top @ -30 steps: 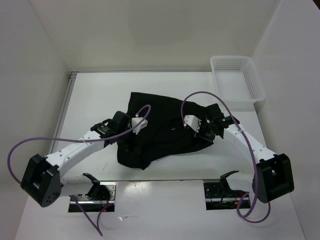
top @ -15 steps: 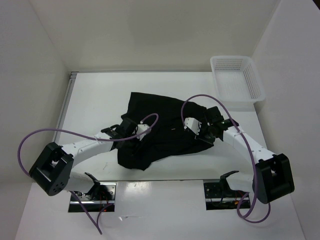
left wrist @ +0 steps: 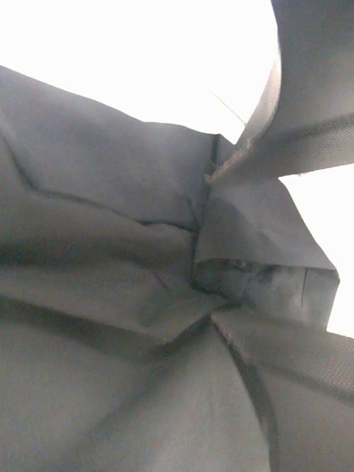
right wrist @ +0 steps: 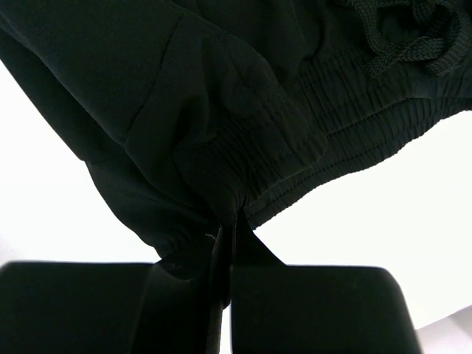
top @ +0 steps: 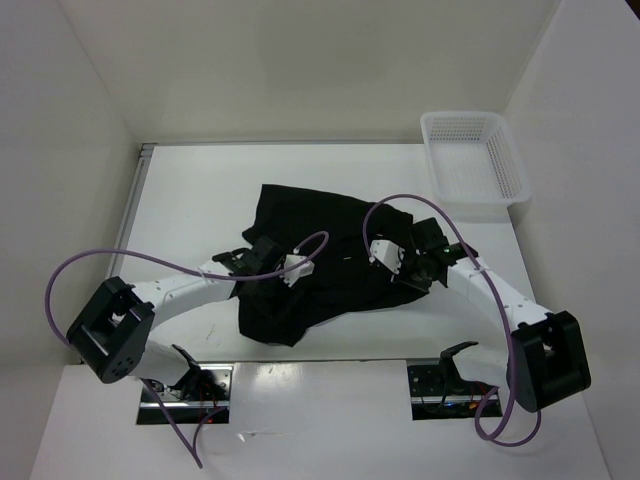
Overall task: Fold and stack the shorts
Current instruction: Flatten the shorts out
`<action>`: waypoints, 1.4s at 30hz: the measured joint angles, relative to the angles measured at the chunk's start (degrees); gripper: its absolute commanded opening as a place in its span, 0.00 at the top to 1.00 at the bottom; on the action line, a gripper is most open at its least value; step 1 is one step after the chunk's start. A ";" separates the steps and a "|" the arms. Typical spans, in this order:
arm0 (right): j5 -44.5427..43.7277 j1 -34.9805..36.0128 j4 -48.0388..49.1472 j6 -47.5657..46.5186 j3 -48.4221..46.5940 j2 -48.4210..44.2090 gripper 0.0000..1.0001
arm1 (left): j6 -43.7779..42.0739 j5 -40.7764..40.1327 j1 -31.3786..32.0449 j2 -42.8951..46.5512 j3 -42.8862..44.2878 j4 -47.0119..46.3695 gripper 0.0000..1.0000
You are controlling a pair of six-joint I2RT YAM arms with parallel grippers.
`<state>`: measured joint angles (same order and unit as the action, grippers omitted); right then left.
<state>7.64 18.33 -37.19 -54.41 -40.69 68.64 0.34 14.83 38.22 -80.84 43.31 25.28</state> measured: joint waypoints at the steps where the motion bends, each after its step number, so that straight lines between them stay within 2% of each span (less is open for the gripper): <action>1: -0.13 0.00 0.13 -0.11 0.09 -0.04 1.00 | -0.02 -0.22 0.85 -0.24 -0.07 -0.31 0.36; 2: -0.28 0.00 0.39 -0.13 0.26 -0.24 1.00 | 0.00 -0.37 1.53 -0.46 -0.24 -0.48 0.55; 3: -0.39 0.00 0.61 -0.15 0.52 -0.50 1.00 | 0.11 -0.50 1.99 -0.66 -0.42 -0.48 0.66; 9: -0.85 0.00 0.81 -0.28 1.33 -1.62 1.00 | -0.13 -0.57 2.58 -0.74 -2.08 -1.22 1.00; 16: -1.01 0.00 2.10 2.58 0.83 -1.33 1.00 | -0.11 -1.57 2.58 0.72 -2.91 -0.83 1.00; 20: -0.96 0.00 4.76 8.39 -5.75 2.73 1.00 | -0.20 -6.45 -2.21 1.70 0.96 -0.83 1.00; 25: -1.38 0.00 11.76 18.12 -24.87 13.18 1.00 | -0.13 -13.64 -18.40 1.38 16.57 -5.07 1.00; 28: -1.73 0.00 14.21 23.54 -42.77 22.38 1.00 | -0.13 -16.98 -27.26 1.31 26.64 -10.19 1.00; 30: -1.77 0.00 14.49 26.05 -55.21 28.30 1.00 | -0.09 -18.36 -31.91 1.22 32.46 -12.00 1.00; 33: -1.11 0.09 16.13 28.55 -66.60 32.81 1.00 | -0.04 -18.71 -36.72 1.42 38.53 -14.58 1.00; 36: -0.24 0.52 16.04 29.27 -68.65 31.87 1.00 | -0.02 -18.49 -37.81 3.74 39.04 -15.78 1.00; 38: 0.79 0.57 14.93 28.00 -67.19 30.12 1.00 | -0.04 -17.46 -37.64 6.93 35.89 -15.65 1.00; 42: 4.50 0.70 9.64 20.31 -55.08 21.62 1.00 | -0.07 -14.84 -37.20 15.72 24.22 -12.74 1.00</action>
<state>12.14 19.03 -27.55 -34.11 -95.77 90.26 0.27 -0.01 1.02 -65.12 67.53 12.53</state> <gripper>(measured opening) 0.015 0.003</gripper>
